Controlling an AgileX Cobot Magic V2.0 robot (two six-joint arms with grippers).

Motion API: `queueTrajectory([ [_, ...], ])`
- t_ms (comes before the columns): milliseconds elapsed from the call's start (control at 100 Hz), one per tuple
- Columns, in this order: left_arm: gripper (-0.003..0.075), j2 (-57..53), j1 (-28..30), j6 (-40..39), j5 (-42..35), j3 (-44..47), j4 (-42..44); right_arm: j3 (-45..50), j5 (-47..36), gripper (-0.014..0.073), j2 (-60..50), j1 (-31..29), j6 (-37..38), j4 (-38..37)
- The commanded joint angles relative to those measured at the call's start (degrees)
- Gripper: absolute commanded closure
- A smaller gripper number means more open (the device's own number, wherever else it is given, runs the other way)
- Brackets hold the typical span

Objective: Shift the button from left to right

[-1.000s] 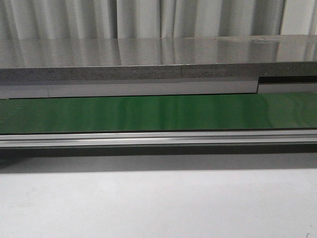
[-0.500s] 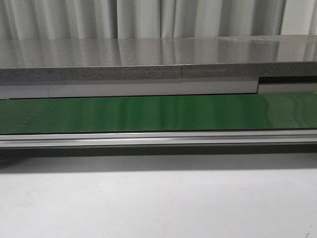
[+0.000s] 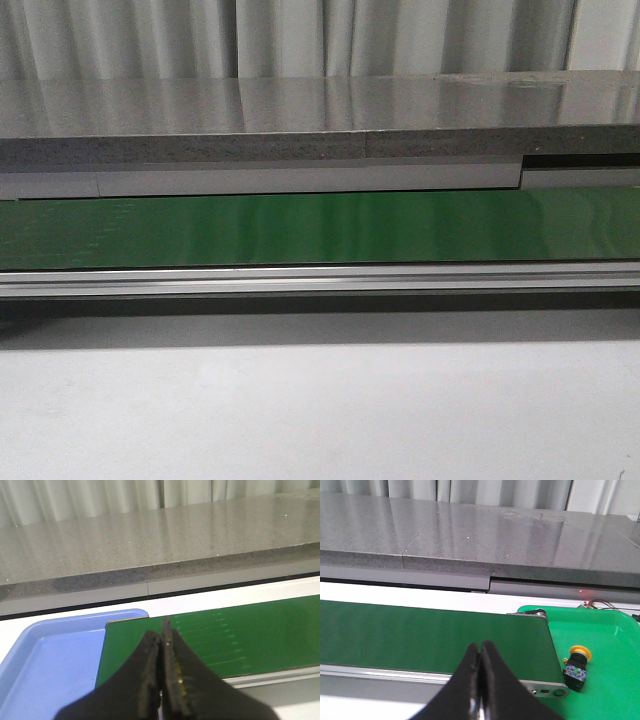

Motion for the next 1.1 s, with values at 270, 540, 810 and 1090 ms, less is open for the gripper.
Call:
queueTrajectory([
  [270, 0.0739, 0.4, -0.4, 0.0, -4.4, -1.7, -0.3, -1.4, -4.0, 0.0661, 0.6, 0.0, -0.6, 0.3],
  [540, 0.0739, 0.4, -0.4, 0.0, -4.4, -1.7, -0.3, -1.4, -4.0, 0.0661, 0.6, 0.0, -0.6, 0.3],
  [810, 0.0739, 0.4, -0.4, 0.0, -4.4, -1.7, -0.3, -0.3, -5.2, 0.0661, 0.6, 0.0, -0.4, 1.6],
  [1090, 0.0739, 0.4, -0.4, 0.0, -4.4, -1.7, -0.3, 7.3, -11.6, 0.0661, -3.1, 6.5, 7.2, -4.1],
])
